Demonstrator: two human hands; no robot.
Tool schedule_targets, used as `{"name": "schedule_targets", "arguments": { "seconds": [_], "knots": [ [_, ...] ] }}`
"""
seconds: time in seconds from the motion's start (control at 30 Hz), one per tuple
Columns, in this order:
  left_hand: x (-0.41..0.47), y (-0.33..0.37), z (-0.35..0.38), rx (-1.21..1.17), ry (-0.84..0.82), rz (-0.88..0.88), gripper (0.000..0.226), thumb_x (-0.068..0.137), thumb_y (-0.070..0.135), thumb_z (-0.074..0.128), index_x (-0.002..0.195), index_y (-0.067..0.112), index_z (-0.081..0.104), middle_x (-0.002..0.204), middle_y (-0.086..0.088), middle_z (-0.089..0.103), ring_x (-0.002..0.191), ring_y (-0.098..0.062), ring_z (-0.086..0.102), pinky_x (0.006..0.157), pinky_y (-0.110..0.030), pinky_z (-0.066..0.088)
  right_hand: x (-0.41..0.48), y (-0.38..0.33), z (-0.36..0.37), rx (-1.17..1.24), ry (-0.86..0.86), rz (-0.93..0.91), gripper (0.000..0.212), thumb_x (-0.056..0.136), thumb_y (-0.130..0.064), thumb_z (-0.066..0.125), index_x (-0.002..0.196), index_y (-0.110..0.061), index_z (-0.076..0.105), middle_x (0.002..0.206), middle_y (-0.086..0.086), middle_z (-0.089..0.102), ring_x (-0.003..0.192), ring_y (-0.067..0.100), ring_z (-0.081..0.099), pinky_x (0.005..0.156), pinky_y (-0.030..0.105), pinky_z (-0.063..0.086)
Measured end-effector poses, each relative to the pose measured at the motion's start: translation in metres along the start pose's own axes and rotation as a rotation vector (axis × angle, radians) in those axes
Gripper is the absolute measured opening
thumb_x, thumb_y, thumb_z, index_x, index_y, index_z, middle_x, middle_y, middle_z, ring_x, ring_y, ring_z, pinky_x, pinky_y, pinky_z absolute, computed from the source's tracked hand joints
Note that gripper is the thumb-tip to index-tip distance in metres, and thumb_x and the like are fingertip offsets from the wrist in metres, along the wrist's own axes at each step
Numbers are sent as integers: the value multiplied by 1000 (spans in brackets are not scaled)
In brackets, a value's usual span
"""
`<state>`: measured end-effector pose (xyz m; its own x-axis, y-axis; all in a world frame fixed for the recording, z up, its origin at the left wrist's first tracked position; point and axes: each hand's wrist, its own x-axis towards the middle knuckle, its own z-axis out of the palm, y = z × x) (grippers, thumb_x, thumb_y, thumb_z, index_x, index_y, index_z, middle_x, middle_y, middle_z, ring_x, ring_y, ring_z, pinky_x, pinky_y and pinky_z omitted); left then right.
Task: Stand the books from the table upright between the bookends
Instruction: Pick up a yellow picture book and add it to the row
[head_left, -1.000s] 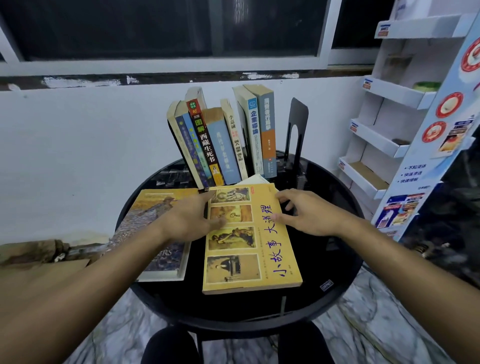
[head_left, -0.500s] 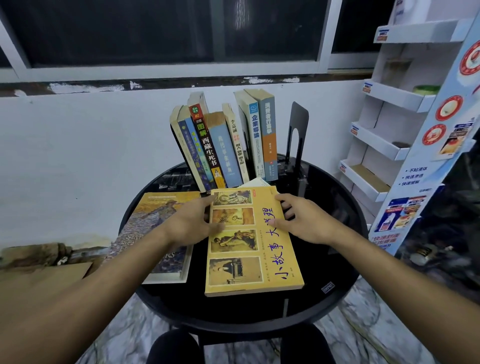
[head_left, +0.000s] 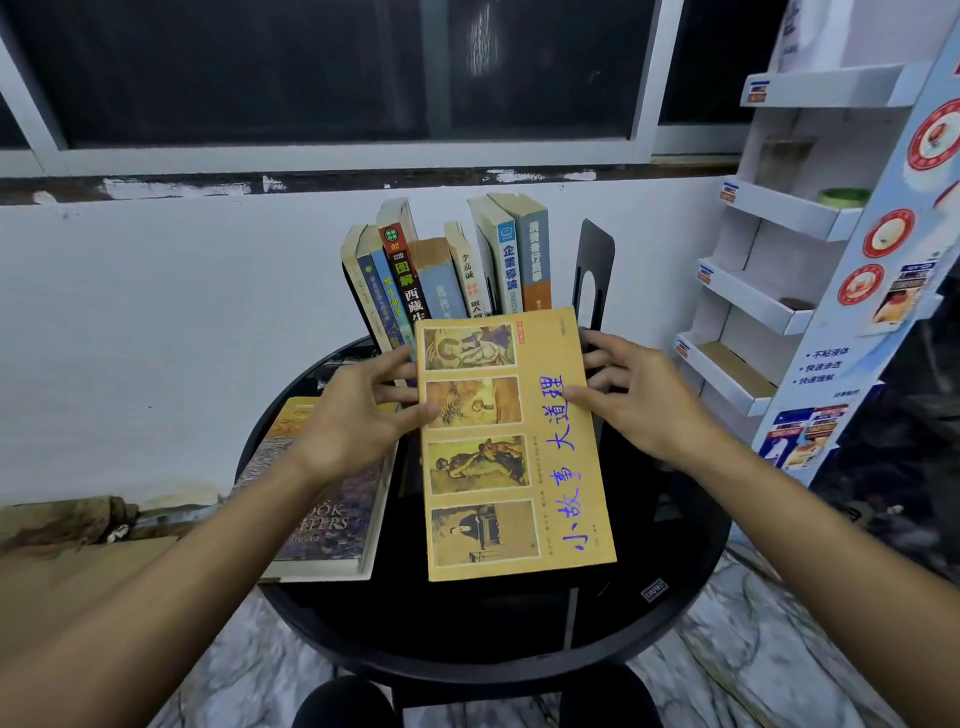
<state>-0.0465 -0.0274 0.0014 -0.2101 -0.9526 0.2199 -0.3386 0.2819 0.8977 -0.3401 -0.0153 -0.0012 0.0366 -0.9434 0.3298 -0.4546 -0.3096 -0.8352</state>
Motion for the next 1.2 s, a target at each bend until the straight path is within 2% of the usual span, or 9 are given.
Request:
{"name": "schedule_targets", "arguments": {
  "seconds": [0.07,0.13,0.27,0.4,0.7,0.87,1.03,1.13,1.2],
  "knots": [
    [1,4,-3,-22,10,26,72,82,9,80,147,18,50,121,8,70,107,-12,69,92,-41,59,2,-7,-6,-11,-15,-32,44,87,-8,77,112,-42,63,89,-19,76,80,5,72,79,16,53],
    [2,8,-5,-56,13,41,73,82,9,80,147,18,49,123,6,70,108,-14,70,92,-42,59,5,-15,-11,-7,-17,-41,42,87,-8,77,105,-43,62,82,-22,75,81,2,72,77,9,49],
    [3,16,-6,-70,17,121,67,84,8,78,144,23,53,122,3,69,106,-18,70,87,-38,61,8,-24,-23,48,-5,-56,39,83,-3,79,107,-31,66,82,-15,75,77,3,71,75,12,52],
    [2,22,-4,-108,15,176,63,85,4,77,142,20,54,116,0,70,104,-19,71,86,-33,61,7,-33,-33,41,-13,-79,41,82,-1,80,118,-12,65,102,0,71,79,4,69,76,19,57],
    [2,28,1,-82,-66,236,55,86,7,76,136,18,58,121,3,69,108,-17,68,85,-23,58,14,-23,-39,-34,-11,-72,44,85,-10,79,123,-14,58,112,-1,68,94,7,70,92,36,59],
    [-1,29,1,-105,-158,217,63,85,10,75,143,18,51,129,5,68,120,-13,64,94,-34,58,17,-21,-33,-36,20,-77,49,84,-8,79,126,-14,56,112,-1,68,96,6,71,92,36,59],
    [-4,32,6,-165,-257,191,54,90,-1,67,140,17,54,127,4,70,115,-15,68,93,-33,58,15,-26,-21,1,79,-48,67,82,-10,82,135,-19,42,115,-3,61,98,9,70,93,35,59],
    [-4,31,6,-108,-239,212,43,89,5,71,129,18,64,122,6,72,116,-12,67,95,-36,58,7,-28,-6,-123,216,-22,63,80,-25,84,123,-28,38,130,-4,47,110,9,60,89,17,52],
    [-6,30,8,-96,-233,213,39,88,8,73,125,19,67,121,8,72,117,-10,66,96,-36,57,0,-31,3,-255,310,-68,58,80,-36,83,120,-27,42,128,-4,38,112,6,50,87,14,47]
  ]
}}
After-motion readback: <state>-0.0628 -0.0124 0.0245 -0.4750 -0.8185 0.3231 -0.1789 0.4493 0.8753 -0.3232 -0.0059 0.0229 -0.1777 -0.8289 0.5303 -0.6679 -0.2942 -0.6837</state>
